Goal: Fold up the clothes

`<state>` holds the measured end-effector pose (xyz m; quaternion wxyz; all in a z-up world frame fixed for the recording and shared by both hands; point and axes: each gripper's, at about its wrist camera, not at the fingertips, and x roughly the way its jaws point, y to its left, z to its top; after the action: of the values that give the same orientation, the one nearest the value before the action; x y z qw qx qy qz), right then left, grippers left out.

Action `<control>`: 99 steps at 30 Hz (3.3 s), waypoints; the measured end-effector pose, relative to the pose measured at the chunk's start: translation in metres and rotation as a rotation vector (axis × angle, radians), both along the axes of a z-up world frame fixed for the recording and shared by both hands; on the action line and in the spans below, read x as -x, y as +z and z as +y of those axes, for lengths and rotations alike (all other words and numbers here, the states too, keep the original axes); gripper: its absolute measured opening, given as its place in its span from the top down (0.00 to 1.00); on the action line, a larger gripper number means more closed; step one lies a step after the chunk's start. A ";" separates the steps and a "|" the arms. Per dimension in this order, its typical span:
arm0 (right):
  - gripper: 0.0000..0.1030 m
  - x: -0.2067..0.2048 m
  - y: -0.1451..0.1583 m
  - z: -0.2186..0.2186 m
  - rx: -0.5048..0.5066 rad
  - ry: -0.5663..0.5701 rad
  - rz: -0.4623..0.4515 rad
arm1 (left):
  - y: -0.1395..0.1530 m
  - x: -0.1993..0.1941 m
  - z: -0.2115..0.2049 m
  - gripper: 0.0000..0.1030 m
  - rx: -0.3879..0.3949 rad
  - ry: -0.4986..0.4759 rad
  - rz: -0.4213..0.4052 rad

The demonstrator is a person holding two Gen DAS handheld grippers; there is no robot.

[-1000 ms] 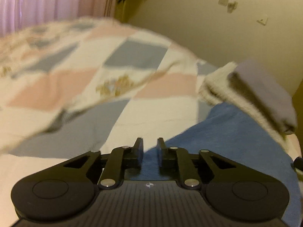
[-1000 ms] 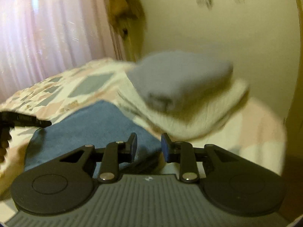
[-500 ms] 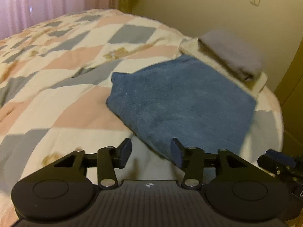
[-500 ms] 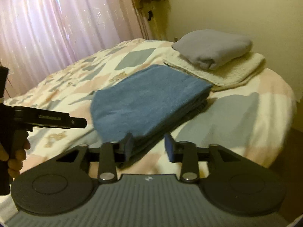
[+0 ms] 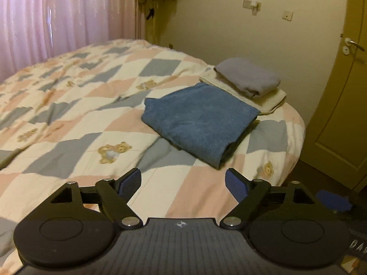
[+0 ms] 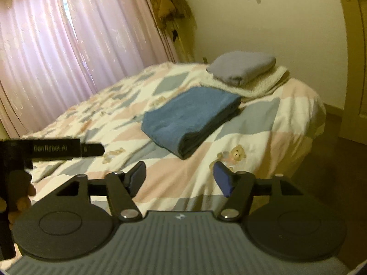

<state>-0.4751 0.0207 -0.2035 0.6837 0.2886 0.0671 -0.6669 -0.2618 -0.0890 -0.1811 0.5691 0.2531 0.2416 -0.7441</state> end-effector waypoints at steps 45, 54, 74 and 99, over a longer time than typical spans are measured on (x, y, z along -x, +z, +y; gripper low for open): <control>0.27 -0.006 -0.028 0.026 -0.088 0.020 -0.009 | -0.042 -0.022 0.050 0.15 -0.073 0.028 -0.050; 0.27 -0.002 -0.032 0.009 -0.107 0.025 -0.009 | -0.040 -0.025 0.037 0.15 -0.079 0.036 -0.043; 0.27 0.098 -0.075 -0.086 -0.062 0.084 -0.487 | -0.071 -0.023 -0.073 0.12 -0.183 0.041 0.200; 0.14 0.206 -0.134 -0.423 -0.539 0.143 -0.503 | -0.175 -0.007 -0.308 0.22 -0.574 0.225 0.689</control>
<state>-0.6809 -0.4026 -0.3375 0.6232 0.6074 0.0901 -0.4843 -0.2544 -0.3973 -0.3563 0.4397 0.1109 0.6389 -0.6215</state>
